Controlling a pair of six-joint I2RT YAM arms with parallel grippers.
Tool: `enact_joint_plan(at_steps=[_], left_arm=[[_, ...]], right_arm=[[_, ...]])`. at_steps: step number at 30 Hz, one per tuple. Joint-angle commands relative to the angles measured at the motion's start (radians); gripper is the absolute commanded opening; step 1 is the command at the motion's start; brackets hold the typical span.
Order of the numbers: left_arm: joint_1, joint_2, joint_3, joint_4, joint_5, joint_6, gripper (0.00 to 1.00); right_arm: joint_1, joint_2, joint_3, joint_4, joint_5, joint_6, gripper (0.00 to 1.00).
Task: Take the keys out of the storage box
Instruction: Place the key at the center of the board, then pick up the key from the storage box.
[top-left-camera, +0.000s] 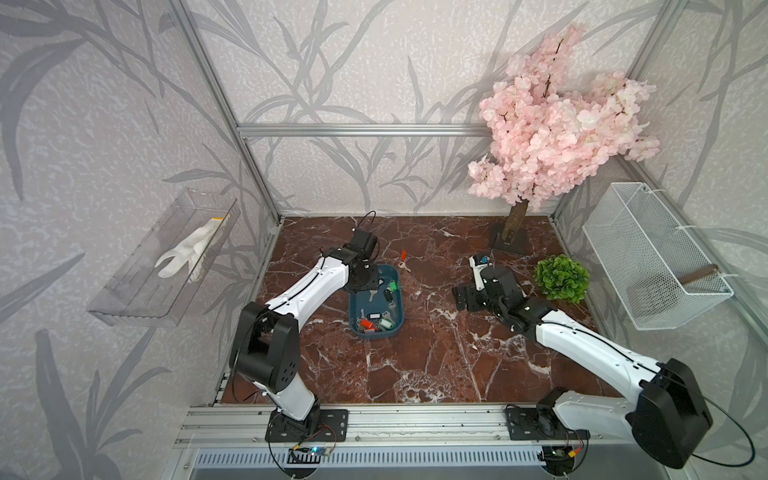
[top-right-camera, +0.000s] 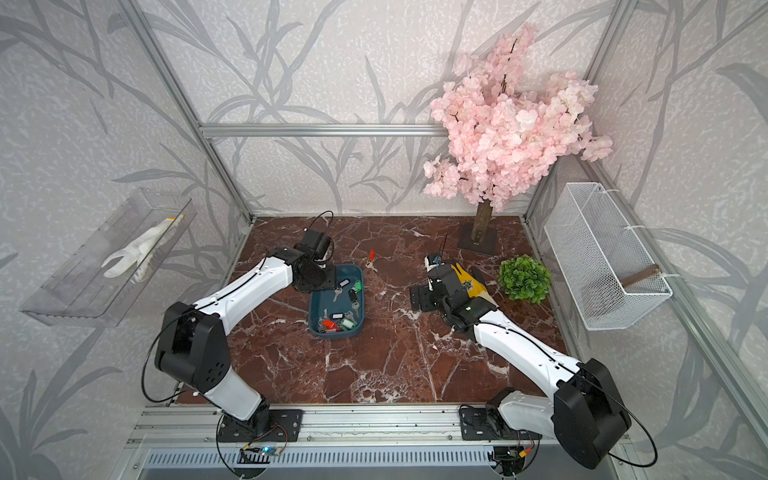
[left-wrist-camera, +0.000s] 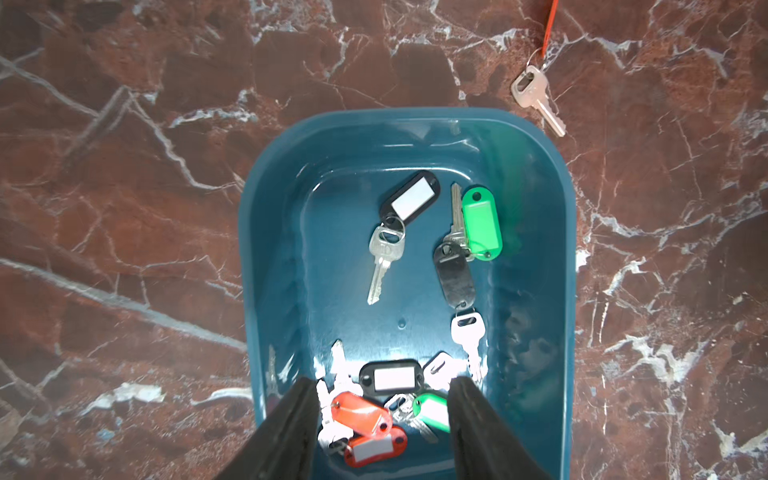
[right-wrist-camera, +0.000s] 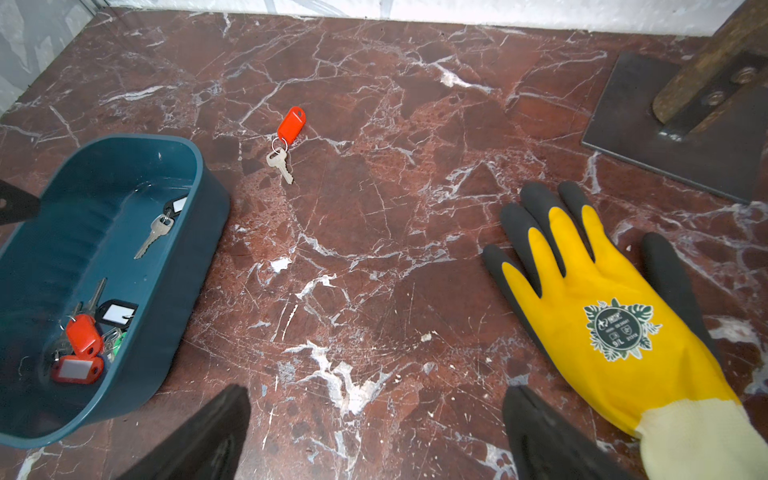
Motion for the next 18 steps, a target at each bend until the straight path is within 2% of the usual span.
enact_joint_plan(at_steps=[1, 8, 18], left_arm=[[0.001, 0.069, 0.037, 0.027, 0.0, 0.003, 0.51], [0.002, 0.218, 0.132, 0.029, -0.01, 0.027, 0.48], [0.002, 0.323, 0.201, 0.022, -0.052, 0.041, 0.39]], right_arm=[[-0.004, 0.001, 0.036, 0.013, -0.006, 0.002, 0.99], [-0.005, -0.015, 0.026, 0.005, 0.009, 0.0, 0.99], [-0.004, -0.016, 0.023, 0.002, 0.019, -0.007, 0.99]])
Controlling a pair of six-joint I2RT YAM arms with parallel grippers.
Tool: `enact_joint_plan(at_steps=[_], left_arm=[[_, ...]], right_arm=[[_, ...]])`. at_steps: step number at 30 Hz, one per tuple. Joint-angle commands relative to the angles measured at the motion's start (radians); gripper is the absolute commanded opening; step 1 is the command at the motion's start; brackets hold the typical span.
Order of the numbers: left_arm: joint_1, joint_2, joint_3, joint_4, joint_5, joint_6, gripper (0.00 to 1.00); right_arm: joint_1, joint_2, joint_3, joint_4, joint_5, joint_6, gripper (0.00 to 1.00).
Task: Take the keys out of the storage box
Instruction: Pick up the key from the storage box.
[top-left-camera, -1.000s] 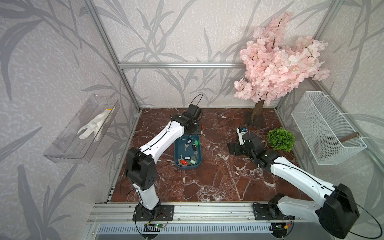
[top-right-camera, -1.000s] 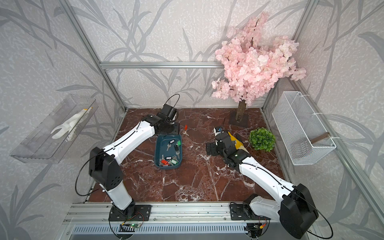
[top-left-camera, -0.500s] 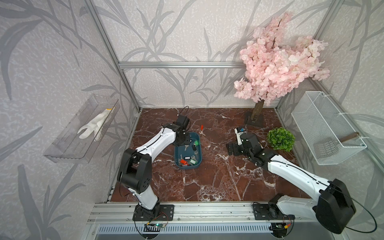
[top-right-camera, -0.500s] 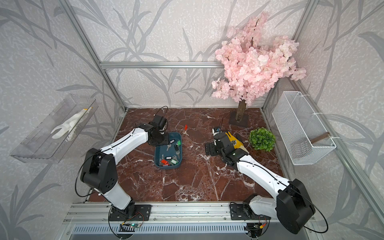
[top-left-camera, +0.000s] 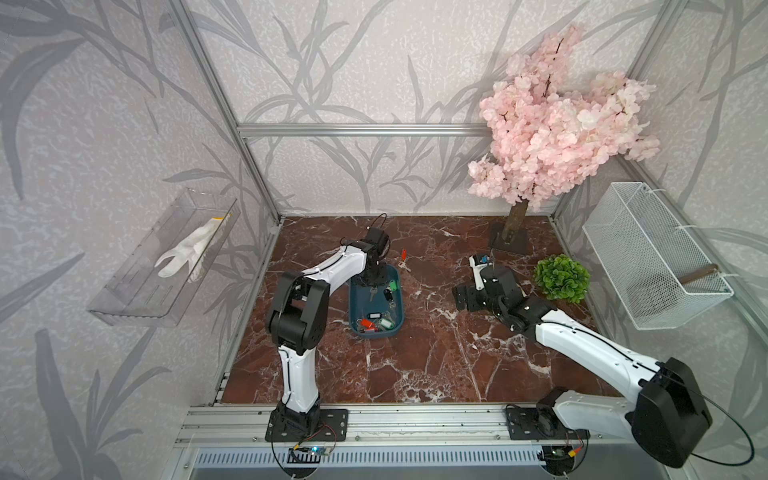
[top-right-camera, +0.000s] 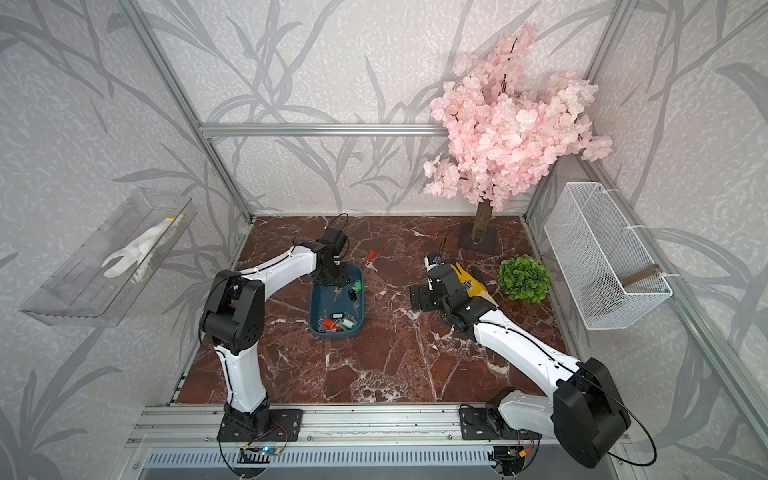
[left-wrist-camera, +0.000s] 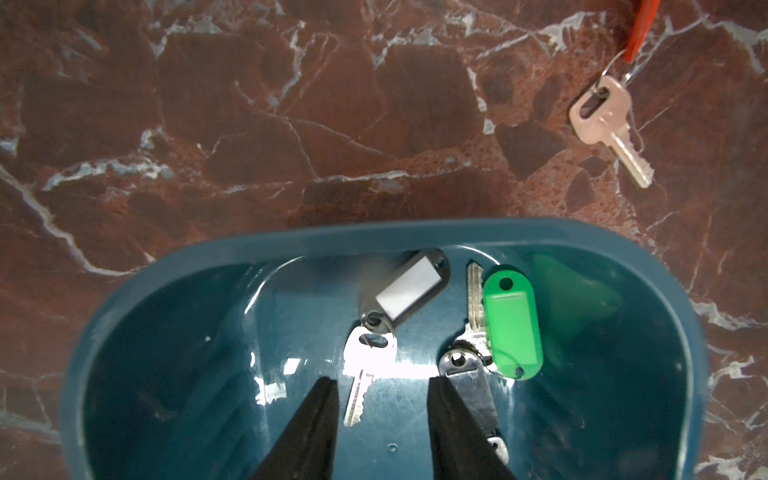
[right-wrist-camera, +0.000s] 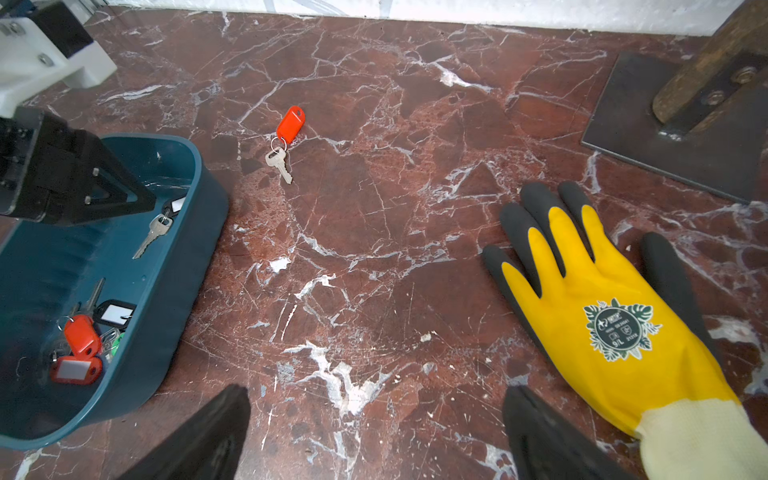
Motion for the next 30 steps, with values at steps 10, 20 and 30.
enact_joint_plan(at_steps=[10, 20, 30], left_arm=[[0.004, 0.068, 0.045, -0.025, -0.033, 0.023, 0.39], [0.004, 0.105, 0.056, -0.024, -0.04, 0.03, 0.36], [0.005, 0.122, 0.057, -0.021, -0.044, 0.032, 0.25]], right_arm=[[-0.006, -0.017, 0.01, 0.006, 0.018, -0.003, 0.99], [-0.005, -0.017, 0.002, 0.011, 0.014, 0.002, 0.99], [-0.005, -0.015, -0.001, 0.015, 0.013, 0.007, 0.99]])
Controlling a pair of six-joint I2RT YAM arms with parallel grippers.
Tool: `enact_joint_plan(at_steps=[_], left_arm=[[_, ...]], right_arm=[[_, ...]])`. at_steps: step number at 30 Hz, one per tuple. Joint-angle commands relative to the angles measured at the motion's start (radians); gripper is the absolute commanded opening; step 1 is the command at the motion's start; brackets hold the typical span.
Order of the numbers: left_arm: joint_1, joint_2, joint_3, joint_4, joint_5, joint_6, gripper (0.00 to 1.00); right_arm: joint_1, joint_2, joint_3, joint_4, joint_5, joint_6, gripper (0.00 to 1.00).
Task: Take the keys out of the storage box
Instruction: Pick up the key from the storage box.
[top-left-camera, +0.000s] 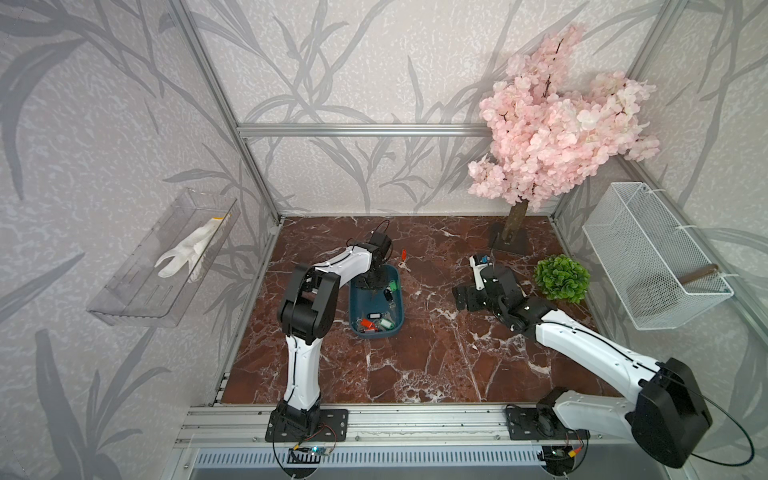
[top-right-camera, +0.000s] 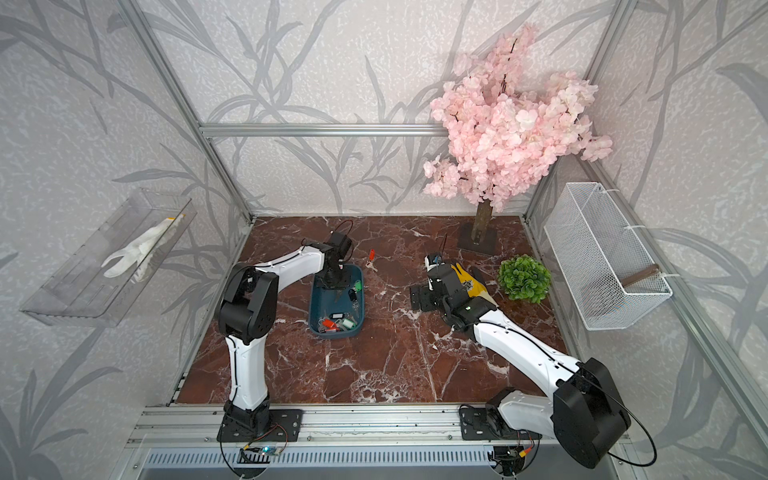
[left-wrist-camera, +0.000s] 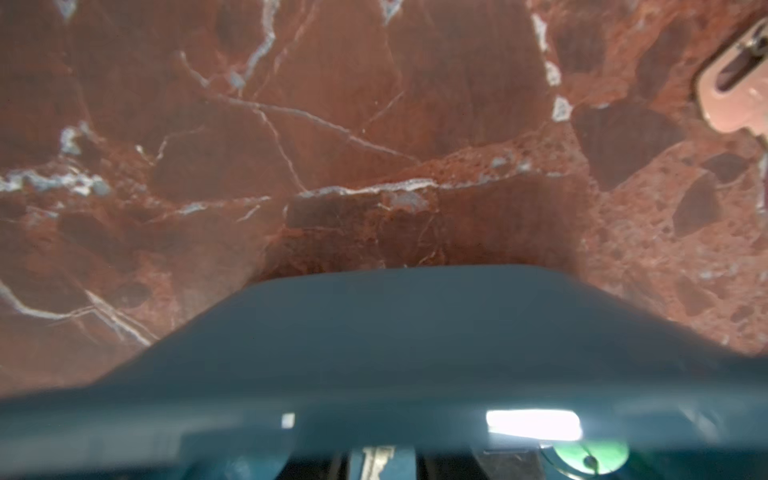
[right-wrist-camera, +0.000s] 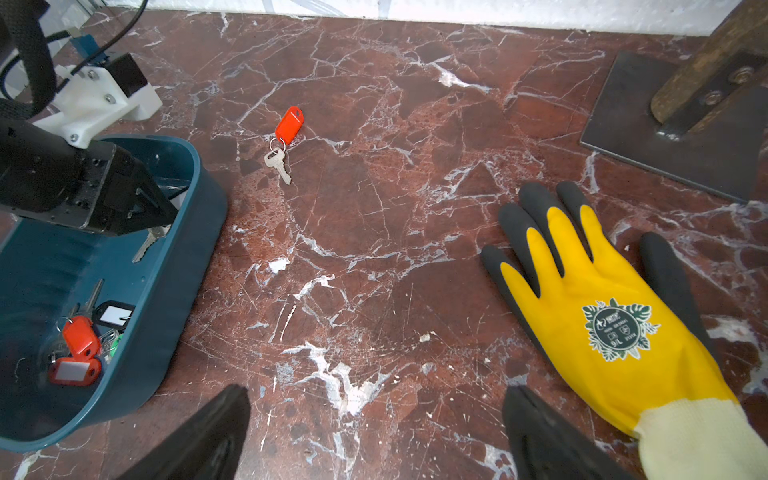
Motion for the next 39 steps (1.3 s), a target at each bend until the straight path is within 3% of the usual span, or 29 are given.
enact_joint_plan(at_steps=[1, 8, 13, 28, 34, 39], left_arm=[[0.005, 0.016, 0.024, -0.017, -0.019, 0.01, 0.24], [0.006, 0.002, 0.019, -0.02, -0.018, 0.015, 0.08], [0.006, -0.029, 0.003, -0.02, -0.018, 0.016, 0.02], [-0.026, -0.321, -0.093, -0.026, -0.013, -0.006, 0.0], [-0.097, -0.374, -0.026, -0.038, 0.003, -0.01, 0.0], [-0.183, -0.31, 0.1, -0.086, -0.003, 0.013, 0.0]], right_arm=[[-0.002, -0.014, -0.002, 0.013, 0.013, 0.007, 0.99], [-0.003, -0.014, -0.001, 0.013, 0.014, 0.007, 0.99], [-0.004, -0.017, -0.002, 0.011, 0.017, 0.006, 0.99], [-0.004, -0.054, 0.004, -0.008, 0.042, -0.005, 0.99], [-0.004, -0.074, 0.006, -0.022, 0.055, -0.013, 0.99], [-0.004, -0.091, 0.0, -0.028, 0.072, -0.014, 0.99]])
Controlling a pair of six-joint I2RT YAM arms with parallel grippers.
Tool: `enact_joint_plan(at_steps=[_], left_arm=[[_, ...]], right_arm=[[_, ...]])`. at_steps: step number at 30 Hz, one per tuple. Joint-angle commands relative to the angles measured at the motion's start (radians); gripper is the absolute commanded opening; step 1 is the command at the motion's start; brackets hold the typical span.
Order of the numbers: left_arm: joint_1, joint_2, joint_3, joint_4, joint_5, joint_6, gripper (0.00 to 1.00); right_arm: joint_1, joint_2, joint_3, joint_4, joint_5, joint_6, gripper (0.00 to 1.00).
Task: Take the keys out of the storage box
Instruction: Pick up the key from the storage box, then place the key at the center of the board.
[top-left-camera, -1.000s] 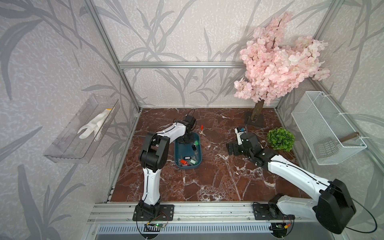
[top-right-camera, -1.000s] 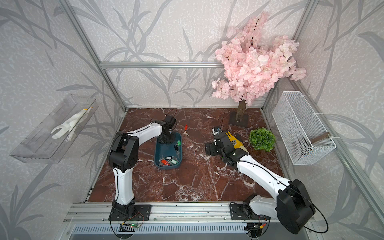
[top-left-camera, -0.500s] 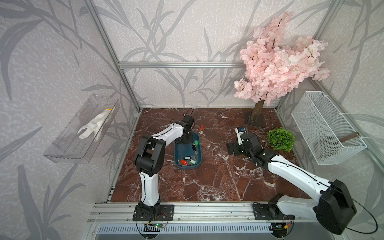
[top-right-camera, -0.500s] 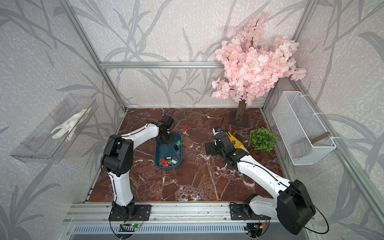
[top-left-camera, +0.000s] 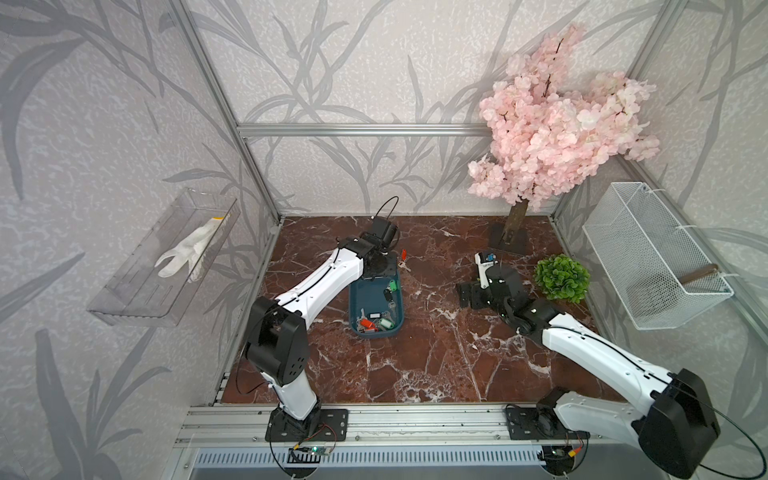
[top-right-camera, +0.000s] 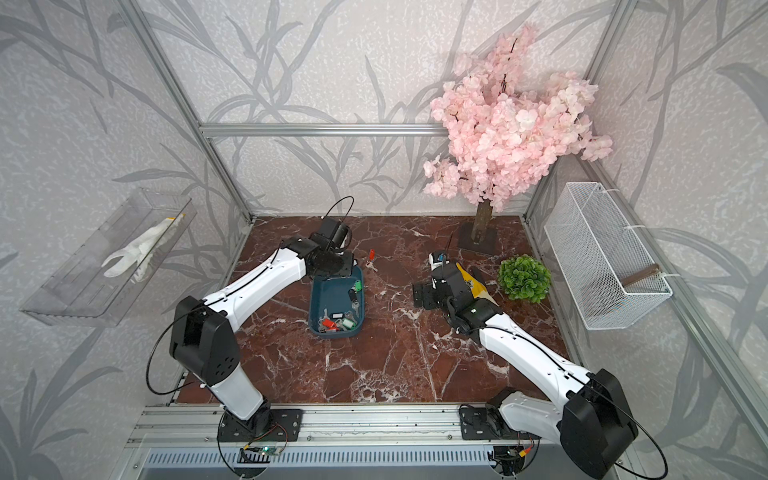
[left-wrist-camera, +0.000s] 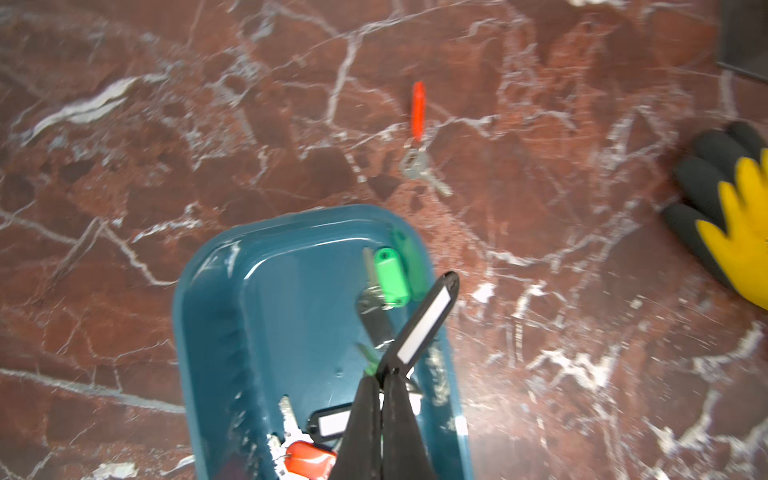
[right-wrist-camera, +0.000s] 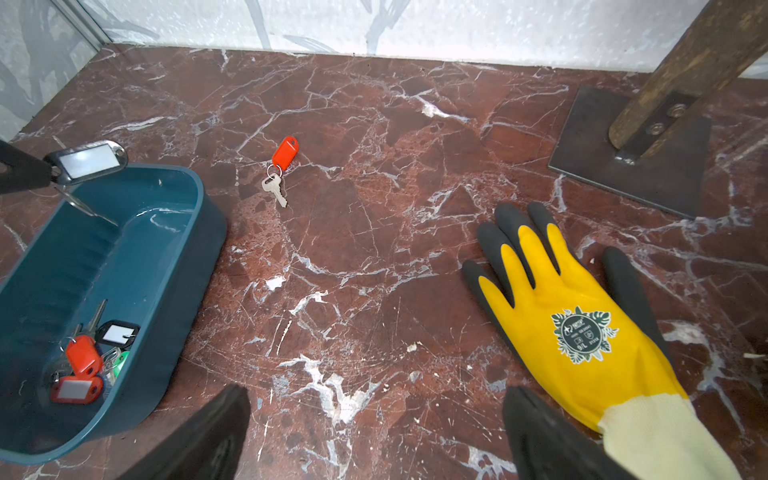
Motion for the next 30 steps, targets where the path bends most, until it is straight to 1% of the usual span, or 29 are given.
enact_joint_plan(at_steps=[1, 4, 8, 20, 30], left_arm=[[-0.052, 0.056, 0.098, -0.053, -0.006, 0.017, 0.0], [-0.083, 0.115, 0.158, -0.072, -0.011, 0.029, 0.0], [-0.1, 0.193, 0.217, -0.09, -0.001, 0.033, 0.0], [-0.1, 0.346, 0.278, -0.107, -0.022, 0.028, 0.0], [-0.091, 0.408, 0.285, -0.115, -0.03, 0.025, 0.0]], right_arm=[[-0.002, -0.03, -0.003, -0.017, 0.031, -0.007, 0.99], [-0.003, -0.037, -0.007, -0.019, 0.038, -0.005, 0.99], [-0.003, -0.042, -0.011, -0.025, 0.038, 0.001, 0.99], [-0.003, -0.042, -0.016, -0.023, 0.041, -0.002, 0.99], [-0.003, -0.031, -0.014, -0.016, 0.036, -0.003, 0.99]])
